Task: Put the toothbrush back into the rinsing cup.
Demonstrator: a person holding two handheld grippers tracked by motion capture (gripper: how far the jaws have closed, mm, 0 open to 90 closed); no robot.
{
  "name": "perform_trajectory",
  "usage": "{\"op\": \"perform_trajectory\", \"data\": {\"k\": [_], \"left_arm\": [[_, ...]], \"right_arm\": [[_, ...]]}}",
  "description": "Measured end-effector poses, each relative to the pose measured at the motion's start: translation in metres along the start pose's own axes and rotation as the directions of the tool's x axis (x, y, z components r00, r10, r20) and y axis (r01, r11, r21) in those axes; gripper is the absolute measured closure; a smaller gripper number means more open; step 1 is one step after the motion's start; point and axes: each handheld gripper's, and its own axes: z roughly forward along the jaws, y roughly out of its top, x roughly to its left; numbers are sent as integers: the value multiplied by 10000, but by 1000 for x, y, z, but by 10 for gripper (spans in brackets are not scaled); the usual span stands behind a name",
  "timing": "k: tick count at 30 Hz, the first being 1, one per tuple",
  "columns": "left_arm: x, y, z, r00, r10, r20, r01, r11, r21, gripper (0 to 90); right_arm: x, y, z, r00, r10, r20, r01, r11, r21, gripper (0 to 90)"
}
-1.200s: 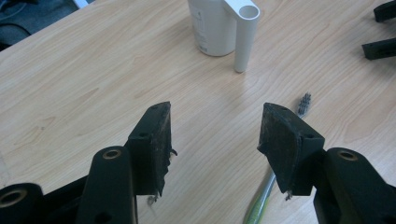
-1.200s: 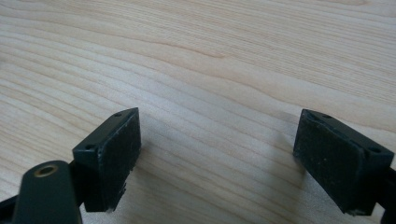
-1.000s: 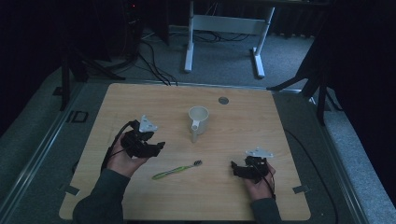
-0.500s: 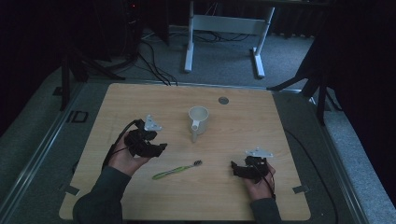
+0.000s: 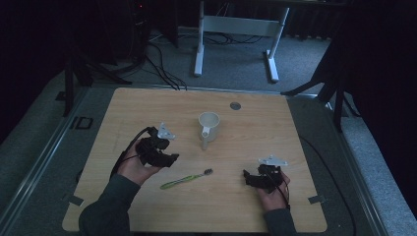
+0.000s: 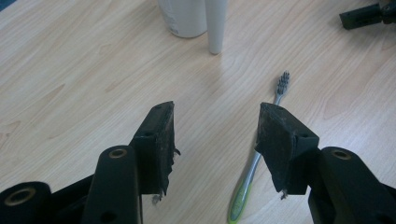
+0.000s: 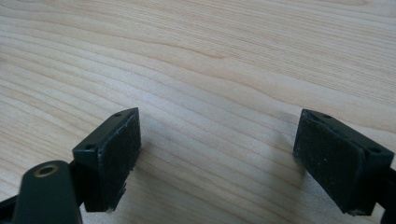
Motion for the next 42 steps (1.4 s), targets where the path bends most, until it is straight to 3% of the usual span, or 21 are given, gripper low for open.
{"op": "perform_trajectory", "data": {"k": [13,26,42], "left_arm": [[-7,5,15,9984,470,305,-486,9975,522,472],[-9,8,26,9947,825,615,-870,9934,749,473],[-9,9,33,9925,941,786,-1020,9894,1037,493]], "right_arm": [[0,0,0,10000,-1,2,1,10000,-10,147],[0,0,0,10000,-5,1,5,10000,-13,147],[0,0,0,10000,-12,-5,12,10000,-4,147]]}}
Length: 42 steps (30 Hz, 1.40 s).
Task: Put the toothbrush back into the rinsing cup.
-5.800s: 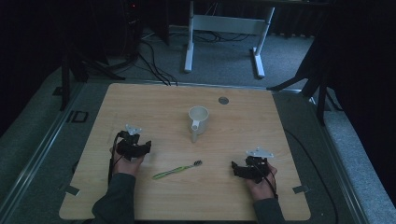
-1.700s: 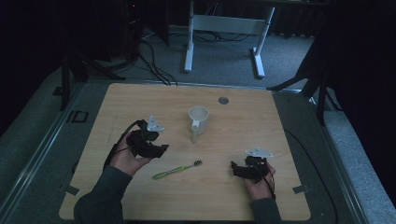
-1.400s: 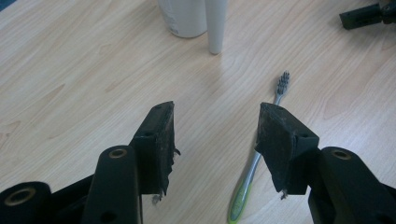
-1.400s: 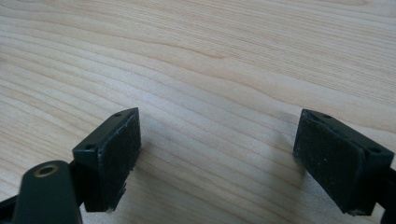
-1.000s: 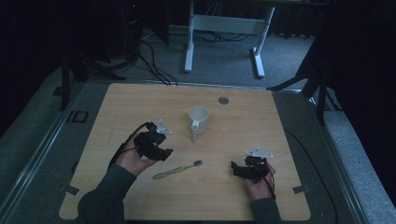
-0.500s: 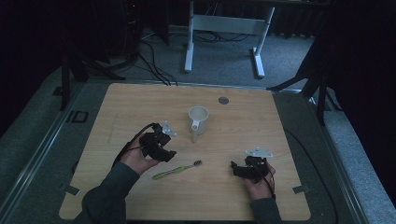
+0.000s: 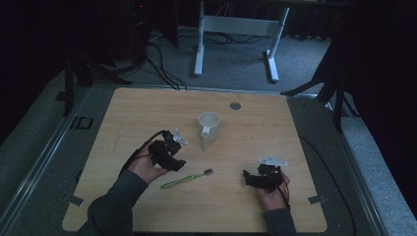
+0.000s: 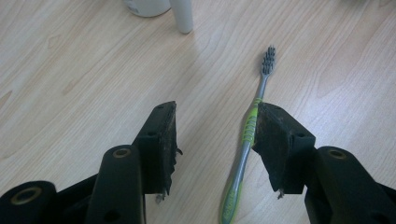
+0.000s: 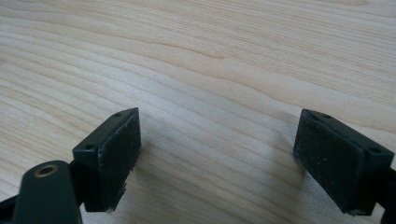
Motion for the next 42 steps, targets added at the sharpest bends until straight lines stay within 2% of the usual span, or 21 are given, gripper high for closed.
{"op": "perform_trajectory", "data": {"k": [17,32,42], "left_arm": [[-3,4,11,9997,68,225,-77,9990,434,493],[-3,6,19,9994,102,334,-137,9941,1077,494],[-4,7,24,9987,191,467,-250,9913,1289,509]], "right_arm": [[0,0,0,10000,6,3,-6,10000,-8,147],[0,0,0,10000,1,5,-1,10000,-8,147],[0,0,0,10000,10,2,-10,10000,-5,147]]}}
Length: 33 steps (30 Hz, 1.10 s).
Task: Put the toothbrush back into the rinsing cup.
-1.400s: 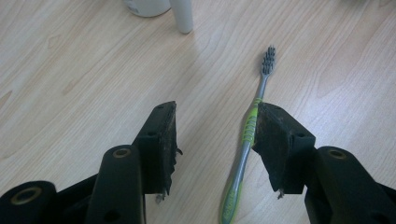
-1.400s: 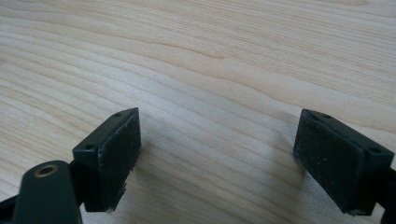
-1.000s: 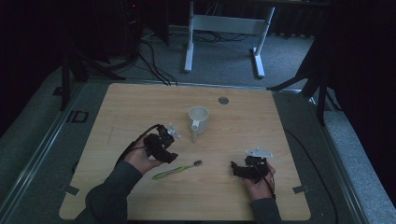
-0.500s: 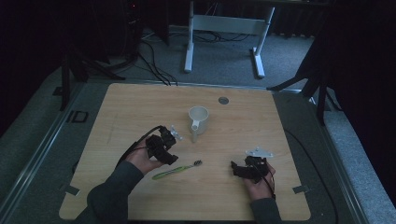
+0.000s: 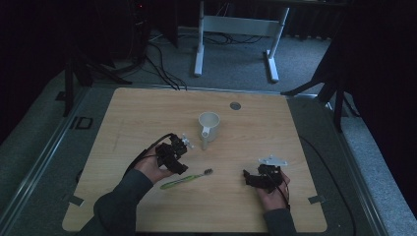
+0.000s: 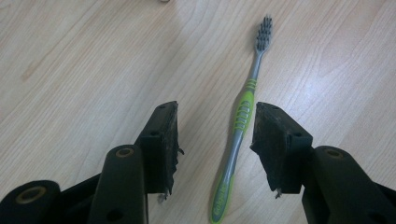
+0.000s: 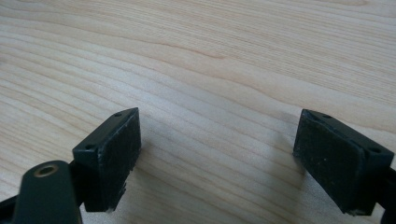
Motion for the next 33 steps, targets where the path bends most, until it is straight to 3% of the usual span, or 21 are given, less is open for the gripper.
{"op": "perform_trajectory", "data": {"k": [16,33], "left_arm": [[-3,4,10,9993,268,264,-275,9992,287,513],[-8,8,26,9967,648,478,-693,9928,979,513]], "right_arm": [[0,0,0,10000,-5,-6,5,10000,-1,147],[0,0,0,10000,-6,-14,6,10000,1,147]]}}
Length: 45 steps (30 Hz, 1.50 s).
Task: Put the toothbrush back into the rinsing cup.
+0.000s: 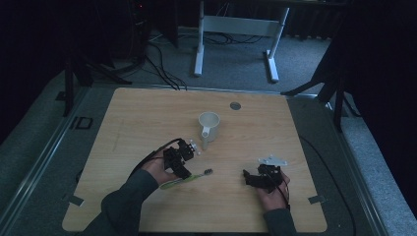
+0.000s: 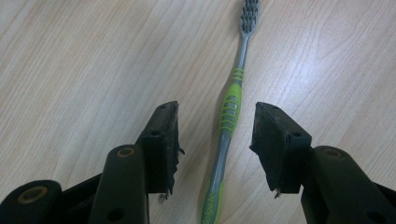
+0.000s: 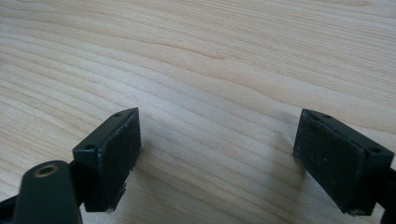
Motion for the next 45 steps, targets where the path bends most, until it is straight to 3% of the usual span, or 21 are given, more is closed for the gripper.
{"op": "perform_trajectory", "data": {"k": [14,24,45], "left_arm": [[-4,8,13,9994,296,162,-304,9982,510,516],[-5,12,21,9990,271,357,-298,9967,758,538],[-4,17,35,9960,759,476,-817,9876,1343,613]], "right_arm": [[0,0,0,10000,-32,-4,32,10000,-9,147],[0,0,0,10000,-33,-6,33,10000,-3,147],[0,0,0,10000,-40,-6,40,10000,-4,147]]}}
